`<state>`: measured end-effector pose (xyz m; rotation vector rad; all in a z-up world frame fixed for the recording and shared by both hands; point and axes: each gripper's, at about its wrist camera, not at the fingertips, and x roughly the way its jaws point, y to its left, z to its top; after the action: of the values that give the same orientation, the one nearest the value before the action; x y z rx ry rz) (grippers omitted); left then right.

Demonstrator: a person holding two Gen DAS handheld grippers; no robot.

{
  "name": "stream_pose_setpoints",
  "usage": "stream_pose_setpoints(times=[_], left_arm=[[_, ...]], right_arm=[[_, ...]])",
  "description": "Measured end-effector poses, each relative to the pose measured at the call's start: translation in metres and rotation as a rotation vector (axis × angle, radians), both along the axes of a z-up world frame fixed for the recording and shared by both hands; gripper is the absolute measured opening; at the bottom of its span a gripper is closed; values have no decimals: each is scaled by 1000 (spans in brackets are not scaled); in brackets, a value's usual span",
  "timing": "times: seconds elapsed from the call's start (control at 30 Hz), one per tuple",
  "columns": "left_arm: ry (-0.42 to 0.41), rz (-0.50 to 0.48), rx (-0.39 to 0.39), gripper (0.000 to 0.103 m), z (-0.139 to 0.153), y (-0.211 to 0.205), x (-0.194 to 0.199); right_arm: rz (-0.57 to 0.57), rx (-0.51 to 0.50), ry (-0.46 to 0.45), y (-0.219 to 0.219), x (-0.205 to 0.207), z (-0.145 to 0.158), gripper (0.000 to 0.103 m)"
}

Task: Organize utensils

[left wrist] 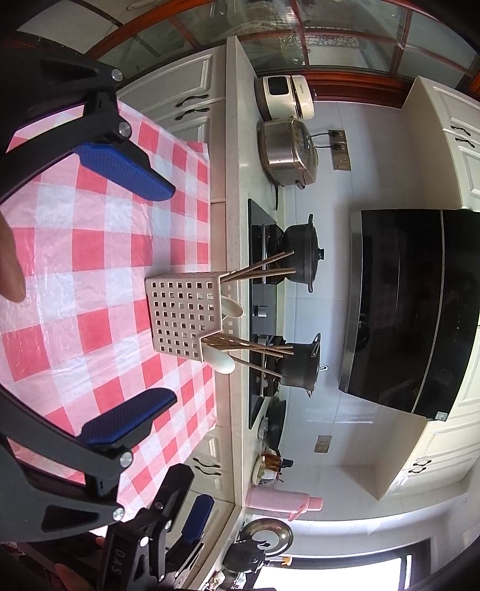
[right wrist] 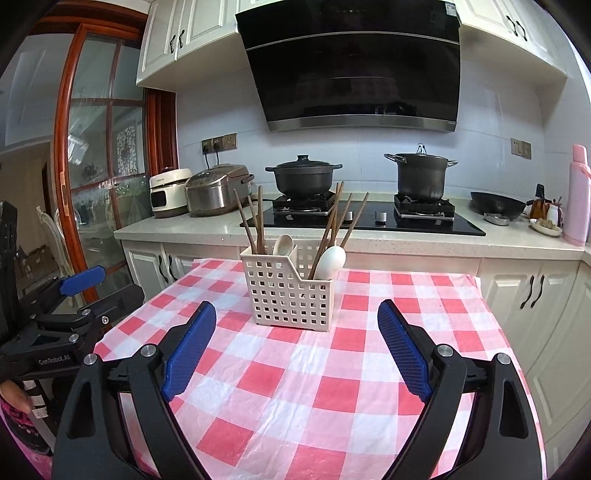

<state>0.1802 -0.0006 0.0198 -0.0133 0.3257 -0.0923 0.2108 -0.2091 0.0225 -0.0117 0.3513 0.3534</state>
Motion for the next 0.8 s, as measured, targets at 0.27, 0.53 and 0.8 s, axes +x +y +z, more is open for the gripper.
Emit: stream_pose_setpoints(times=[0.27,0.53,0.8], left_arm=[[-4,6,0,98,0,2,0],[-9,11,5,98,1,4,-3],[-11,13,5,98,1,4,-3]], right_arm=[[4,-2,1,2,1,-1,85],[4,-4,0,3,1,-3,85],[4,-5,0,3,0,-3,85]])
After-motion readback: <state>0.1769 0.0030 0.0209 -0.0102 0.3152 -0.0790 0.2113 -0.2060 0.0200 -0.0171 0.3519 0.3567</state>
